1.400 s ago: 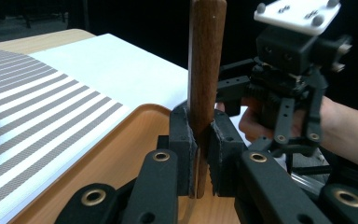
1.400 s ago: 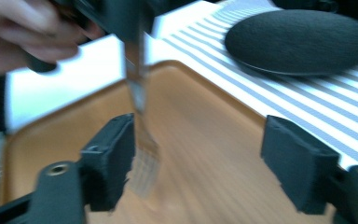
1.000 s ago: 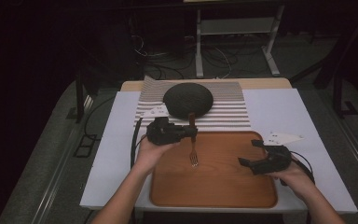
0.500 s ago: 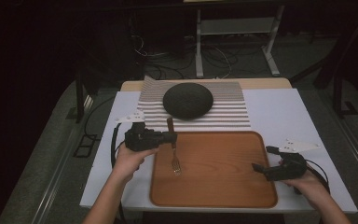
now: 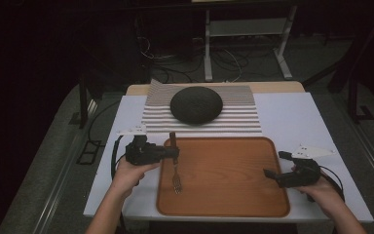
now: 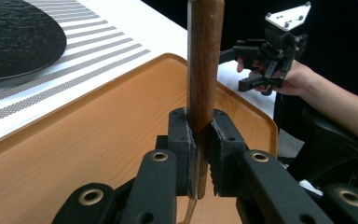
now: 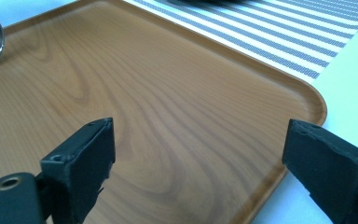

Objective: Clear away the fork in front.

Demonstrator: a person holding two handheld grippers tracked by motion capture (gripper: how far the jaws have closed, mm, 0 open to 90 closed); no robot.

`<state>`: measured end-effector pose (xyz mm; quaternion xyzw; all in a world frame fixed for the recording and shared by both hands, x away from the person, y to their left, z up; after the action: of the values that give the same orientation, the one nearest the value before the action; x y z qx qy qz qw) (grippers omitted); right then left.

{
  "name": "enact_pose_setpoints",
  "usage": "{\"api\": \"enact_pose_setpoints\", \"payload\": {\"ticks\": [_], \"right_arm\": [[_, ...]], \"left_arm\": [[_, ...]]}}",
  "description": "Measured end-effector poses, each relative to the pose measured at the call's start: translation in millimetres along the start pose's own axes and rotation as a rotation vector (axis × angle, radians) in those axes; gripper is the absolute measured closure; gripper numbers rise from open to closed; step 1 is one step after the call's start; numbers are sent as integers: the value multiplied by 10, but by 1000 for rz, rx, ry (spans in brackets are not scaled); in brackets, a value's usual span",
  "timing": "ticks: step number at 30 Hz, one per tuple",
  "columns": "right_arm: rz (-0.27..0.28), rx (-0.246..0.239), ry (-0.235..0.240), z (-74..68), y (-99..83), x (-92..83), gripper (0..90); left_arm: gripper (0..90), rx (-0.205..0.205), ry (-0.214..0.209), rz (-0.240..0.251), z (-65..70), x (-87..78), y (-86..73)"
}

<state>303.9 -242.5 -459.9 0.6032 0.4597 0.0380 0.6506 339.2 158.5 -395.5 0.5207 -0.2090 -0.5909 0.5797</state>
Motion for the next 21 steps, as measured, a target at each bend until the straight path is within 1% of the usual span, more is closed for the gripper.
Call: {"api": "enact_pose_setpoints", "payload": {"ticks": [3,6,7,9,11,14,15,18,21], "right_arm": [[7,3,0,6,9,-4,95],[8,3,-2,9,12,-3,99],[8,1,-5,10,10,-1,99],[7,2,-2,8,10,4,99],[5,1,-3,7,10,10,99],[1,0,-2,2,7,18,99],[0,-3,-5,1,5,19,100],[-2,-8,-4,-2,2,19,101],[-2,-6,-7,3,3,21,101]], "left_arm": [[791,-2,18,3,-68,39,-5],[780,-15,38,4,-147,96,-19],[775,-16,52,1,-183,120,-26],[765,-28,60,2,-227,162,-35],[757,-34,69,-12,-275,218,-54],[742,-58,68,-38,-335,320,-107],[738,-60,67,-52,-348,353,-128],[725,-79,59,-72,-369,447,-190],[721,-100,55,-103,-392,519,-263]]}}
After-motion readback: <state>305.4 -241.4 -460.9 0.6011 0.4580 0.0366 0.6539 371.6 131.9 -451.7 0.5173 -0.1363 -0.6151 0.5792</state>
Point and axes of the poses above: each handheld gripper's, and its own axes: x roughly forward along the jaws, y roughly out of its top, z roughly to its right, the point moved 5 cm from there along x, roughly forward along the jaws, and after that the axes turned 3 degrees about x, right-handed, at the moved point
